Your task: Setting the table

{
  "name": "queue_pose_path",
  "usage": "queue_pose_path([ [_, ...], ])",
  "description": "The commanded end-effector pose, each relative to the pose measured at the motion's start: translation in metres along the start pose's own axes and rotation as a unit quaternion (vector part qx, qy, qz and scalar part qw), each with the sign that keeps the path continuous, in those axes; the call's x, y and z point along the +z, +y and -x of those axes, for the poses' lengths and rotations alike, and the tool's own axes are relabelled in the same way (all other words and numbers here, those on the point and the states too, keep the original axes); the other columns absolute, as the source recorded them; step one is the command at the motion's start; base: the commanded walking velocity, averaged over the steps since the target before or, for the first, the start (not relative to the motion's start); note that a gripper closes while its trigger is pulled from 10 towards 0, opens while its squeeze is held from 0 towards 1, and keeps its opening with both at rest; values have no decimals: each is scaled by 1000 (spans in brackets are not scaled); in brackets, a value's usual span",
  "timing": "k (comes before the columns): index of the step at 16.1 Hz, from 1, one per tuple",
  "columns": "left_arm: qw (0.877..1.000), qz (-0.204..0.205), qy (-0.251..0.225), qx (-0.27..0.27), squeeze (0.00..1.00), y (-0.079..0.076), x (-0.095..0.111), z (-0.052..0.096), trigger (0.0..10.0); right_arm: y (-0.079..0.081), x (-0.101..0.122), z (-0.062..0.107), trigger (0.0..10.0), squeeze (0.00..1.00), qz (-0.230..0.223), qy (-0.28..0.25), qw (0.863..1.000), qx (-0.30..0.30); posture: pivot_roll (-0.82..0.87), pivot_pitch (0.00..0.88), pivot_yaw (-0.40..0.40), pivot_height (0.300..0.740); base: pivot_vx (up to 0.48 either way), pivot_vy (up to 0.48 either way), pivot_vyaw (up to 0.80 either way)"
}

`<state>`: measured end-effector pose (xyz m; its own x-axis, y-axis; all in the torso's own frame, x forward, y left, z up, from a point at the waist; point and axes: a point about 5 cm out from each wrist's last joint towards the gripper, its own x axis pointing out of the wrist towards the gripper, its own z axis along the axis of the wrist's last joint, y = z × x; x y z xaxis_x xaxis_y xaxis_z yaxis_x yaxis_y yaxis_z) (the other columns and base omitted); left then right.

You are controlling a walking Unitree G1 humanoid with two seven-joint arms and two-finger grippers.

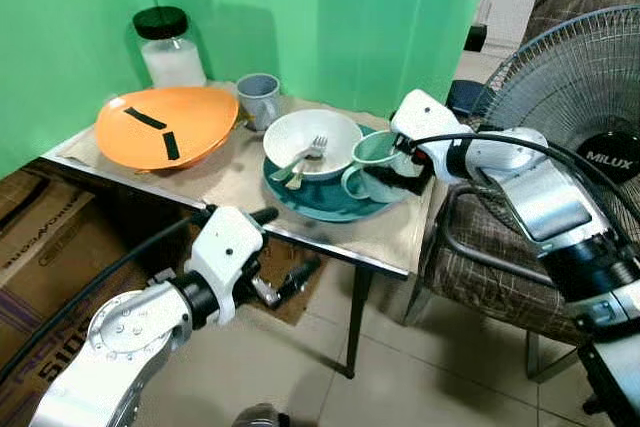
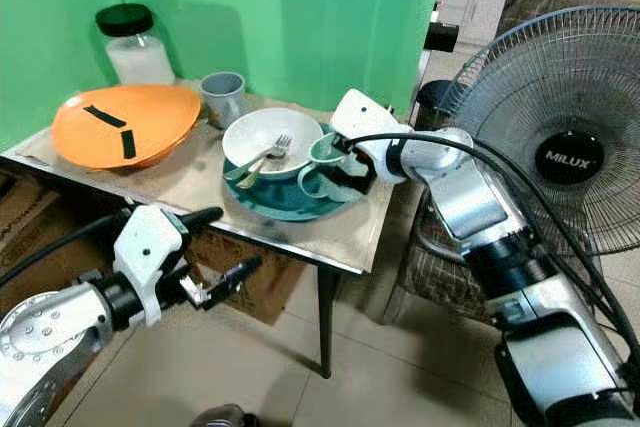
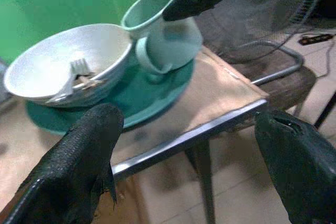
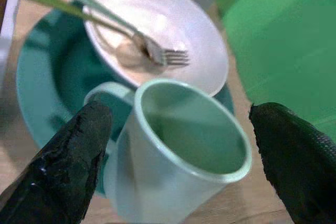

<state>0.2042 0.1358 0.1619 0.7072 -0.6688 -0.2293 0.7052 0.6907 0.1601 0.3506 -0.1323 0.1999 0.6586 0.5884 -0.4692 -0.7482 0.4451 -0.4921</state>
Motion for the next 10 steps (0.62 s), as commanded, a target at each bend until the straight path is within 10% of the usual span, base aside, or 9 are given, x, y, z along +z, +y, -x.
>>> queue_pose_path([
  [1,1000,-3,0,-12,0,-3,2,1,10000,-2,2,1,10000,0,12,8,1000,15,83,0,20,740,0,0,0],
  [4,1000,2,2,-25,0,-6,2,2,10000,-2,4,0,10000,0,52,21,997,58,78,0,21,740,0,0,0],
  [6,1000,2,2,-28,0,-6,2,2,10000,-5,5,-2,7686,0,74,35,995,62,75,0,21,740,0,0,0],
  [7,1000,2,2,-31,0,-7,2,1,10000,-8,5,-4,4745,0,77,41,995,57,74,0,20,740,0,0,0],
  [10,999,1,3,-36,0,-7,2,2,10000,-12,8,-7,3647,0,79,45,994,55,73,0,16,740,0,0,0],
])
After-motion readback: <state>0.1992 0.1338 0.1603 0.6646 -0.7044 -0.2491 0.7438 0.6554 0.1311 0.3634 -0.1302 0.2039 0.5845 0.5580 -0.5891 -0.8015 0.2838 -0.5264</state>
